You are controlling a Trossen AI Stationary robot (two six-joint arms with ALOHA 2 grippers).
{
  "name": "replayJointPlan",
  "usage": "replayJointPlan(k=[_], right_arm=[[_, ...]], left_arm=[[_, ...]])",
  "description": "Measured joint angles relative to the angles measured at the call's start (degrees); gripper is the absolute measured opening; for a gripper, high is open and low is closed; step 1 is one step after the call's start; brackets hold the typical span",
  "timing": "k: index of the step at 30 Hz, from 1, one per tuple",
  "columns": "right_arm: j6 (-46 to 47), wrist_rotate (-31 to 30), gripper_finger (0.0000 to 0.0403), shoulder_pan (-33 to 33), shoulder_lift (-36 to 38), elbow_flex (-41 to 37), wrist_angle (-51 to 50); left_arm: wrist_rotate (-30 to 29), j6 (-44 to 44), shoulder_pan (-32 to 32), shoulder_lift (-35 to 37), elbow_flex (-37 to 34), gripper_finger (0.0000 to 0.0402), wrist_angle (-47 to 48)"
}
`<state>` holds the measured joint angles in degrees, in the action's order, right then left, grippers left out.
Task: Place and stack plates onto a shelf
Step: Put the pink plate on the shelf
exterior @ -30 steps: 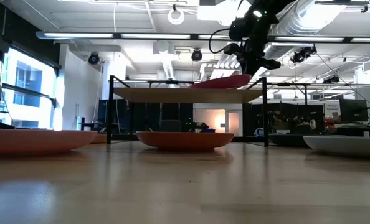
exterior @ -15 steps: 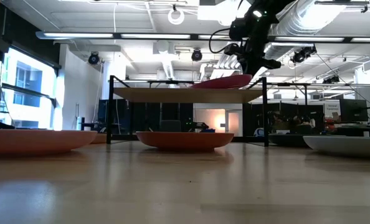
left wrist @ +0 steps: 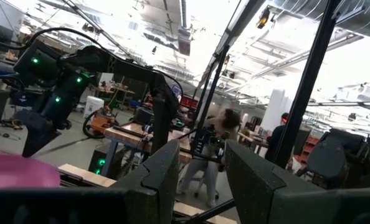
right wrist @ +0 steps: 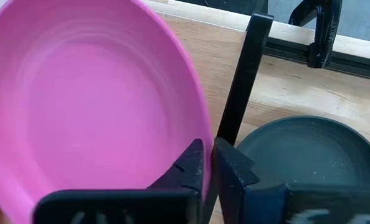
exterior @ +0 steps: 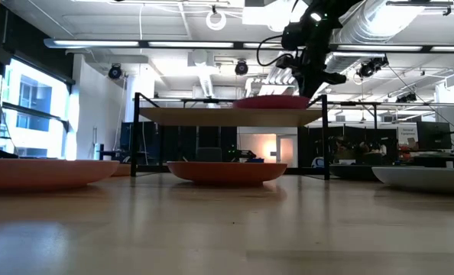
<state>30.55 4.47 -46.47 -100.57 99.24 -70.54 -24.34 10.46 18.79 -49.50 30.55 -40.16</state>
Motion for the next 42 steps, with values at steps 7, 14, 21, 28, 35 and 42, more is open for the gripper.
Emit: replayJointPlan(k=[7,14,21,28,35,42], right_arm=[[-0.90,-0.20,0.0100,0.01,0.00,0.00,0.03],[-3.62,-0.24,0.0118,-0.03,0.75,-0.02,2.02],[-3.25,2.00,0.0108,1.15,4.33,-0.02,9.78],[-2.50,4.24,0.0010,8.96,2.57,0.00,15.59],[2.54,8.17,0.0003,13.99,-0.13,0.00,27.44],[5.46,9.18,0.0000,16.78,-3.23,0.00,30.79]], left_arm=[[0.00,0.00,0.01,0.00,0.00,0.0117,0.02],[-0.02,-0.01,0.00,0.00,0.00,0.0117,0.00],[-0.02,-0.02,0.00,0.00,0.00,0.0117,0.00],[-0.04,-0.02,0.00,0.00,0.00,0.0117,0.02],[-0.25,0.26,0.00,0.00,0.00,0.0117,0.02],[-0.30,1.46,-0.02,0.00,0.00,0.0117,0.06]])
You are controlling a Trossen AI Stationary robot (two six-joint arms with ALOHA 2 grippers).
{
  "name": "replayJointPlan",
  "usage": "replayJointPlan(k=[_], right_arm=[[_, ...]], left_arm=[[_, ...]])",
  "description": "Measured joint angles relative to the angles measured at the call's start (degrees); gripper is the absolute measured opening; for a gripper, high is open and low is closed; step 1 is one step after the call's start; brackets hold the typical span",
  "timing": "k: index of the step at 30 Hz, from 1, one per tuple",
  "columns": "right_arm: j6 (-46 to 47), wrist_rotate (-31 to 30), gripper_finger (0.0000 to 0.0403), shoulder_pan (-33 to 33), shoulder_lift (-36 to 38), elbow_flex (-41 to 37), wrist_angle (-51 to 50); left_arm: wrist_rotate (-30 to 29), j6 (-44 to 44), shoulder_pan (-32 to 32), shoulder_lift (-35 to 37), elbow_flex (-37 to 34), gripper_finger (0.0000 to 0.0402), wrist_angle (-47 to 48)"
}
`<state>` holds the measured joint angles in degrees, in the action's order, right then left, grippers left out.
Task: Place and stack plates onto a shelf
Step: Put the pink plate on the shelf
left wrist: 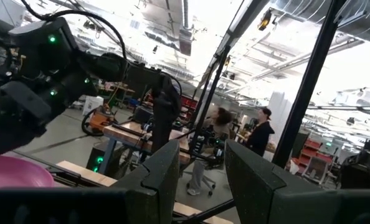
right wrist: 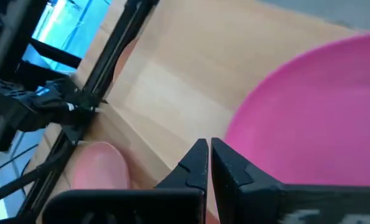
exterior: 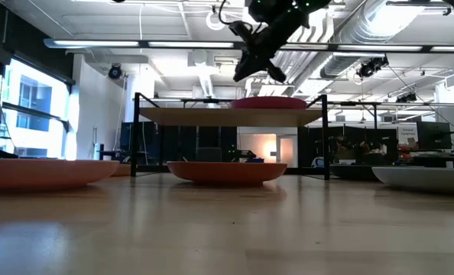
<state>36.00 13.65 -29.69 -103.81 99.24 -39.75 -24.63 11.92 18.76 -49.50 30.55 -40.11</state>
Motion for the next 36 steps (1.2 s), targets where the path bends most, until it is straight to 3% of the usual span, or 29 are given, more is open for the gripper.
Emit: replayJointPlan(k=[4,11,23,36], right_arm=[[2.24,0.11,0.0000,2.44,-2.18,0.02,6.20],[3.03,-3.47,0.0000,3.05,-5.92,0.02,7.74],[2.58,-11.65,0.0000,2.49,-7.52,0.02,7.74],[1.08,-13.17,0.0000,1.60,-7.48,0.04,2.97]], left_arm=[[-0.31,0.00,0.00,0.00,0.00,0.0117,-0.01],[-0.31,0.01,0.00,0.00,0.00,0.0117,-0.03],[-0.73,1.44,0.00,0.00,0.00,0.0117,-0.01],[-1.45,0.87,0.00,0.00,0.00,0.0117,0.01]])
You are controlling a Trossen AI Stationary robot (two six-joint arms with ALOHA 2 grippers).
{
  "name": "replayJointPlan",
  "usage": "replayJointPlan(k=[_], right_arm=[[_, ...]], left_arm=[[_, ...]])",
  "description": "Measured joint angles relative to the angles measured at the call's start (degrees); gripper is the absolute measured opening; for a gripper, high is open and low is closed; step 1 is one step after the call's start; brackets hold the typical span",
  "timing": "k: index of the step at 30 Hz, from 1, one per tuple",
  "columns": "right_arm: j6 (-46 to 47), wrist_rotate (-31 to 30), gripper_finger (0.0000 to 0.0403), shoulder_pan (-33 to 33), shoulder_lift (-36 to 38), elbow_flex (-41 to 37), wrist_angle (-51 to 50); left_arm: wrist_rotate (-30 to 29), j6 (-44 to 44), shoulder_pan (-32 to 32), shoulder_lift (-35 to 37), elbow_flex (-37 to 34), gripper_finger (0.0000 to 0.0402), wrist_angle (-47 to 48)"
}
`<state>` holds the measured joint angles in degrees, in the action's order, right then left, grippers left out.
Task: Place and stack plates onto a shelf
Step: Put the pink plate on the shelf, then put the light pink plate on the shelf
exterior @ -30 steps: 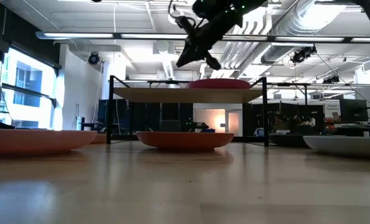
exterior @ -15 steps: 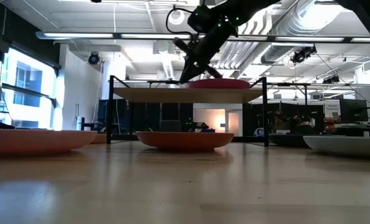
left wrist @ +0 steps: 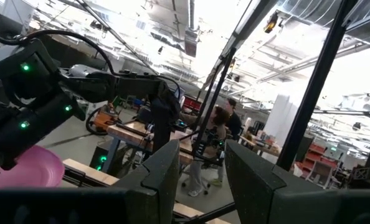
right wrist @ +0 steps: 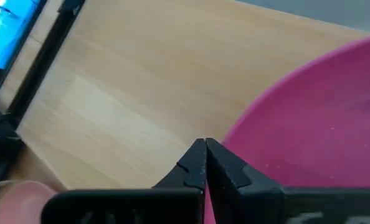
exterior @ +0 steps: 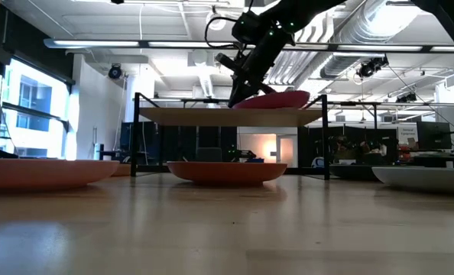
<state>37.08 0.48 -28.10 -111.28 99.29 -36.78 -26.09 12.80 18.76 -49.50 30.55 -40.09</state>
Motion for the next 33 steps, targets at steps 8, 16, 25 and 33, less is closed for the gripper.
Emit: replayJointPlan(k=[8,16,25,33], right_arm=[[-0.02,-0.05,0.0000,-0.02,0.02,0.00,0.47],[0.26,1.30,0.0000,-0.04,0.17,0.00,3.62],[-1.05,3.09,0.0000,-0.15,1.24,-0.02,6.05],[-14.78,7.12,0.0000,1.76,11.10,-0.02,1.23]], left_arm=[[-0.02,0.02,0.01,0.00,0.00,0.0117,-0.02],[-0.02,0.07,0.00,0.02,0.00,0.0117,-0.02],[-0.04,0.09,0.00,0.00,0.00,0.0117,-0.02],[-0.04,-0.89,0.01,0.00,0.00,0.0117,-0.04]])
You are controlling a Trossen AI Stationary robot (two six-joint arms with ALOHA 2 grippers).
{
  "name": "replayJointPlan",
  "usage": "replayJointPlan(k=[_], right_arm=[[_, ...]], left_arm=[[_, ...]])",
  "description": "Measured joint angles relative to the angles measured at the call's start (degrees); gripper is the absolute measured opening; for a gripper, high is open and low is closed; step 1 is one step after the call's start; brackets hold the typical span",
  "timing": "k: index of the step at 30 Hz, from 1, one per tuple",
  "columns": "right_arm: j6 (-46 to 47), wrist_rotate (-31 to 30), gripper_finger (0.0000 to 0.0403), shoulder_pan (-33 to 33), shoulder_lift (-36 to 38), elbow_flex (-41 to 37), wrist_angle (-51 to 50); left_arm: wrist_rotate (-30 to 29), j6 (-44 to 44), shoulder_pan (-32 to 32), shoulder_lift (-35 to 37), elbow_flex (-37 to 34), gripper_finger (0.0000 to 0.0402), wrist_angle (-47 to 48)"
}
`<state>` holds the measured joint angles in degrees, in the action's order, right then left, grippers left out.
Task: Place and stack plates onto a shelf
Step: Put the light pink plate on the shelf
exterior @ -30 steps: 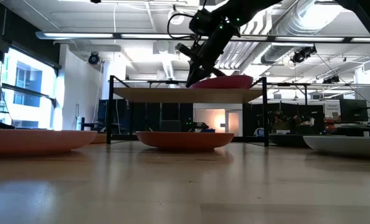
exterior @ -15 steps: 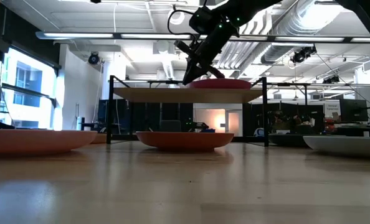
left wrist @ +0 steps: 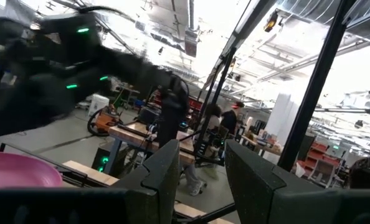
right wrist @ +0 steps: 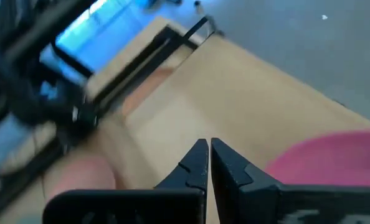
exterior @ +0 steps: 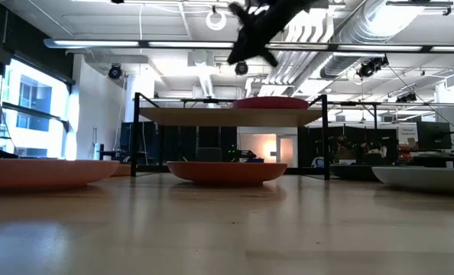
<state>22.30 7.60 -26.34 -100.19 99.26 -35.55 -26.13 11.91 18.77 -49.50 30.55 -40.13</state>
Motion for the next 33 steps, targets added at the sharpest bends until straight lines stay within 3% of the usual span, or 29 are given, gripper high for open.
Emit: replayJointPlan(k=[4,9,13,19,22,26,33], right_arm=[[-4.52,-4.19,0.0000,3.08,6.09,-0.23,-9.36],[-4.15,-8.18,0.0000,7.63,17.07,-8.27,-9.79],[2.05,-11.33,0.0000,13.12,29.29,-21.55,-2.45],[7.94,-15.35,0.0000,23.30,44.21,-41.34,19.28],[8.13,-15.35,0.0000,26.69,47.15,-47.77,30.01],[4.87,-15.54,0.0000,29.26,46.92,-51.83,38.78],[-3.20,-14.44,0.0000,29.95,44.02,-51.80,42.38]], left_arm=[[0.00,-0.03,0.02,0.00,0.00,0.0117,0.01],[-0.20,-0.05,-0.01,0.00,0.00,0.0117,0.01],[-0.20,-0.10,0.02,0.00,0.00,0.0117,-0.01],[0.09,0.85,-0.03,0.00,0.00,0.0117,0.10],[1.76,1.56,-0.96,0.00,0.00,0.0117,0.65],[8.61,4.93,-3.87,0.01,0.00,0.0117,2.90],[10.35,5.90,-6.17,0.00,0.00,0.0117,8.58]])
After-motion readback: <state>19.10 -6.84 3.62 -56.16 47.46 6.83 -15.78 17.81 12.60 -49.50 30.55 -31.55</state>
